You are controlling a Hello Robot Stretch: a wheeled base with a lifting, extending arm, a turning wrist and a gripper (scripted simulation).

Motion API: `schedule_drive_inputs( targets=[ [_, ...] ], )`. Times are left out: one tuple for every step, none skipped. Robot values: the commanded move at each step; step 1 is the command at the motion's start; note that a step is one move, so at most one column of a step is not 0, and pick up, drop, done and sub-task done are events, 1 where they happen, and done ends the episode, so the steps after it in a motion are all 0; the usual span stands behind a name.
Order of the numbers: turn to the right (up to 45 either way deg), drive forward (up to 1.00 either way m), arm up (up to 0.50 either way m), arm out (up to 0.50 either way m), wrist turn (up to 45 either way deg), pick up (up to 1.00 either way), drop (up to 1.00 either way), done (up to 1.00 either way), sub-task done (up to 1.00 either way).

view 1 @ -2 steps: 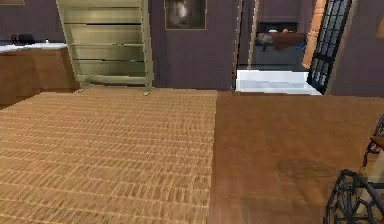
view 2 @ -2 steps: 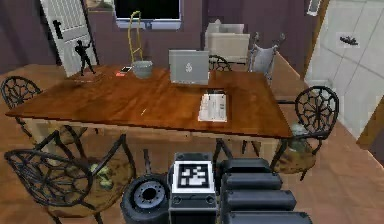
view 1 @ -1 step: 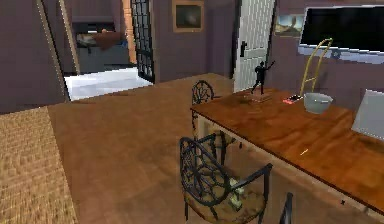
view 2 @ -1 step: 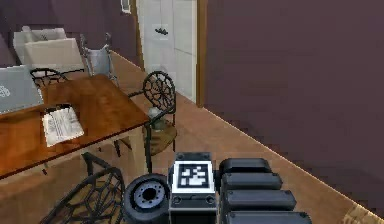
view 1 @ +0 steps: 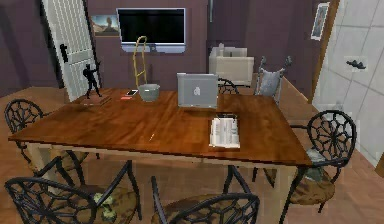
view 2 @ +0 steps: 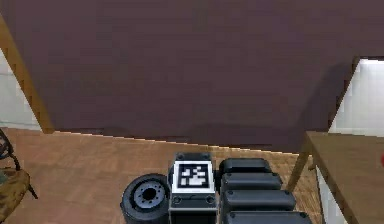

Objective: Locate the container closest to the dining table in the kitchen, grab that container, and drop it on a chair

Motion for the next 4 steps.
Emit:
schedule_drive_inputs(
  targets=[
    [6.0,0.00,0.00,0.00,0.0,0.00,0.00,0.00,0.00],
    [0.0,0.35,0.00,0.00,0.0,0.00,0.00,0.00,0.00],
    [42.0,0.00,0.00,0.00,0.0,0.00,0.00,0.00,0.00],
    [-45.0,0.00,0.00,0.00,0.0,0.00,0.00,0.00,0.00]
  ],
)
